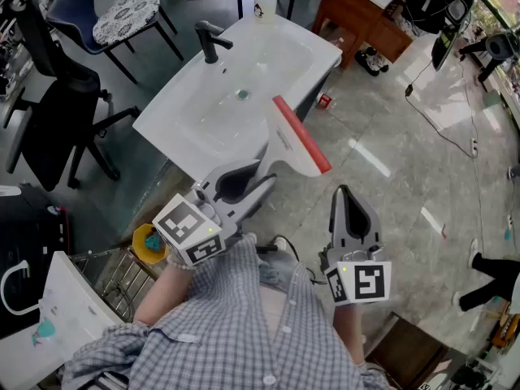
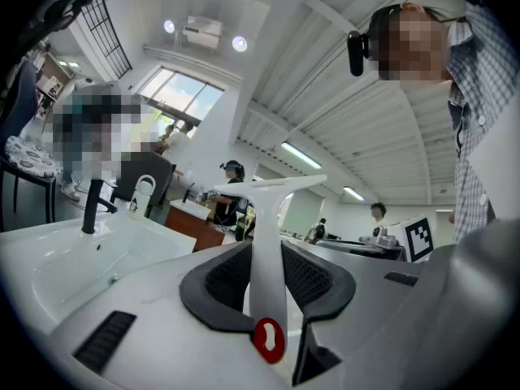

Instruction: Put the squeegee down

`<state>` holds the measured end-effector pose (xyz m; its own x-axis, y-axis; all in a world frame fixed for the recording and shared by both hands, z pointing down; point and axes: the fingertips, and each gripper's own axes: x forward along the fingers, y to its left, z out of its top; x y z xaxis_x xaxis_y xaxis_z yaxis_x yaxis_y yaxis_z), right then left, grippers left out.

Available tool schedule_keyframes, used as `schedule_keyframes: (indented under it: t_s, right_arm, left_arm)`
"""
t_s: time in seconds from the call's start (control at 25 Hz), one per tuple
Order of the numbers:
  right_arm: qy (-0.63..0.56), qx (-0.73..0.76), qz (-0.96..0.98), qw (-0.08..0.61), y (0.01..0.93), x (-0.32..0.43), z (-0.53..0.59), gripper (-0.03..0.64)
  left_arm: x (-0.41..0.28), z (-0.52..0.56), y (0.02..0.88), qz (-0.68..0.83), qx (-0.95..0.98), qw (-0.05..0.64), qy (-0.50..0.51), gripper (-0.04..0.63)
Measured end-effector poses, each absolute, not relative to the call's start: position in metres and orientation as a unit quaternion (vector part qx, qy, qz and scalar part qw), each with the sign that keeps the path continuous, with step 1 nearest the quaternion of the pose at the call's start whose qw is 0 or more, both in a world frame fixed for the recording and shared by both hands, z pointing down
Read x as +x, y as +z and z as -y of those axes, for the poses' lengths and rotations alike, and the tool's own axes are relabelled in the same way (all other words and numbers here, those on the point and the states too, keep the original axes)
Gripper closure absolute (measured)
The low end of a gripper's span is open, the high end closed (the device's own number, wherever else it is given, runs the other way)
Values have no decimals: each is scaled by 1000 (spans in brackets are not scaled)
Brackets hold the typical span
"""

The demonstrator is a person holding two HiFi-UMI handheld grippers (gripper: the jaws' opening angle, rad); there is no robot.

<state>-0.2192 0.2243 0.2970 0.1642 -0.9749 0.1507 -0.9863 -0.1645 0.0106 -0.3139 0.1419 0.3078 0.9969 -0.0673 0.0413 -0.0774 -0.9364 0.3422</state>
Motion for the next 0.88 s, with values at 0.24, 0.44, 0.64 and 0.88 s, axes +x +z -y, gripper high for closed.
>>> schedule_keyframes:
  t_s: [0.24,0.44,0.64,0.88]
  right_arm:
    - [59,767,637,45,296,-219,-226,607]
    - [67,779,622,36,297,-216,-229,607]
    - [67,788,611,35,299,-221,-235,607]
    - [70,796,600,35,304,-232,-243,607]
  left_arm:
    - [-317,-141,307,37,984,175,12,481]
    - [-322,-140,307,34,984,176,12,480]
    - [-324,-141,307,22,985,170,13,481]
    - [-330,-147,311,9,985,171,18,481]
